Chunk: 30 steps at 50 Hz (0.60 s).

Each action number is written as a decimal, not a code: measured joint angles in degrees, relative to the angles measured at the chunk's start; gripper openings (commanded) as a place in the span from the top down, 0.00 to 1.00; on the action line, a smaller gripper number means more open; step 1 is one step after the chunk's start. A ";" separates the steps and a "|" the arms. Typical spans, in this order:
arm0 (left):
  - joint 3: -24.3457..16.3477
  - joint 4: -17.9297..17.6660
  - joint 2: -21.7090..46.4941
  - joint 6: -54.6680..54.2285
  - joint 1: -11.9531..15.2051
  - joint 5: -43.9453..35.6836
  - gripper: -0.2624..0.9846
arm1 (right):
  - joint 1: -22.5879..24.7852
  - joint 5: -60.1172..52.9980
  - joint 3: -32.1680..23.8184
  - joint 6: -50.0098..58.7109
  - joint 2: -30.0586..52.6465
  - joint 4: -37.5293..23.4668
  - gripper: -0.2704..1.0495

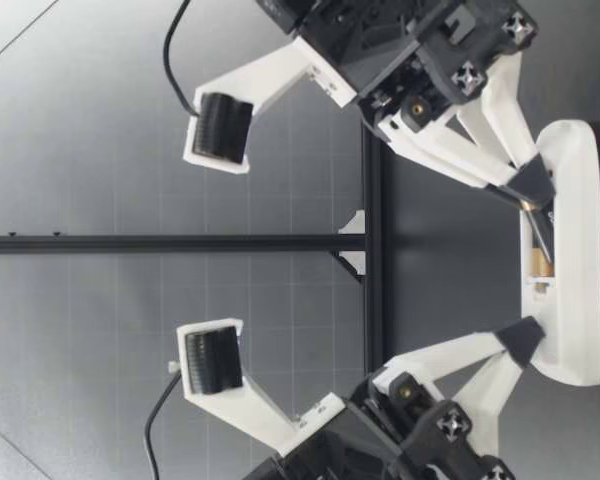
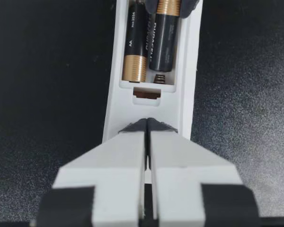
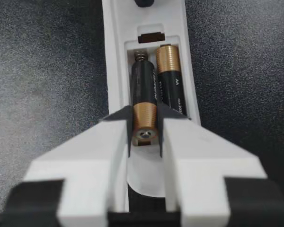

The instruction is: Place the battery into the slot of the remote controller.

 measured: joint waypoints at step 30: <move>0.00 -0.09 0.00 -0.09 0.00 -0.09 0.94 | 0.00 -2.11 2.72 16.35 -7.91 7.03 0.51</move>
